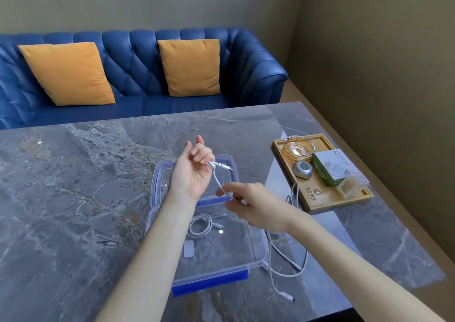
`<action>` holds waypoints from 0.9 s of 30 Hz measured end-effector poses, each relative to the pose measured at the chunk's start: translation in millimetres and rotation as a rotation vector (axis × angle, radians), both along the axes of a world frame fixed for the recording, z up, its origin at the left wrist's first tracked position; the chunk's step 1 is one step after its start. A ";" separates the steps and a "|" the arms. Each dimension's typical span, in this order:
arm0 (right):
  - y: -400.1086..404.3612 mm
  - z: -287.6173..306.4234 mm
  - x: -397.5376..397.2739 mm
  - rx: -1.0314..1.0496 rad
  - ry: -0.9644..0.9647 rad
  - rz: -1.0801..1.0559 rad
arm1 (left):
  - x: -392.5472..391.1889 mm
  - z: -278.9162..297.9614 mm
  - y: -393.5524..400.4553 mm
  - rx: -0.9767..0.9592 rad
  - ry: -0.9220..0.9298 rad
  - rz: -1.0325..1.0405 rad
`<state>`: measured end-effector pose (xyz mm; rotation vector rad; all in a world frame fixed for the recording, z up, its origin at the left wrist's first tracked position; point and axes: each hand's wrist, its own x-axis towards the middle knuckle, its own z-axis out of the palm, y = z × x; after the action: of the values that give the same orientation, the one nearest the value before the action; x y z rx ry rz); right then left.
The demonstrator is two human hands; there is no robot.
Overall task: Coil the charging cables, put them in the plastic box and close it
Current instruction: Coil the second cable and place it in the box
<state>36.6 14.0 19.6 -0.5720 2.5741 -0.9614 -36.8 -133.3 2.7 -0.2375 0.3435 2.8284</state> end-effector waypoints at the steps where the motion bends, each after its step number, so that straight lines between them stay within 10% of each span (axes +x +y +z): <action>1: 0.7 3.2 -0.2 -0.018 -0.082 -0.005 | -0.5 -0.5 2.2 -0.137 0.008 0.050; 8: 9.1 18.6 -4.4 0.207 0.084 0.044 | 16.8 -26.0 7.9 -1.182 0.359 0.010; 13: 22.4 34.0 -13.3 0.321 0.310 0.001 | 25.1 -26.7 4.9 -1.431 0.519 -0.293; 19: 40.2 44.8 -31.4 0.150 0.605 0.027 | 40.7 -15.6 5.4 -1.095 0.412 -0.683; 27: 47.8 14.7 -48.0 -0.171 0.298 -0.162 | 54.8 2.8 7.9 -0.438 0.420 -0.735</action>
<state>-11.4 61.8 34.3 -0.5977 2.8541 -1.2445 18.0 -125.4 5.5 0.3421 0.9220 2.0259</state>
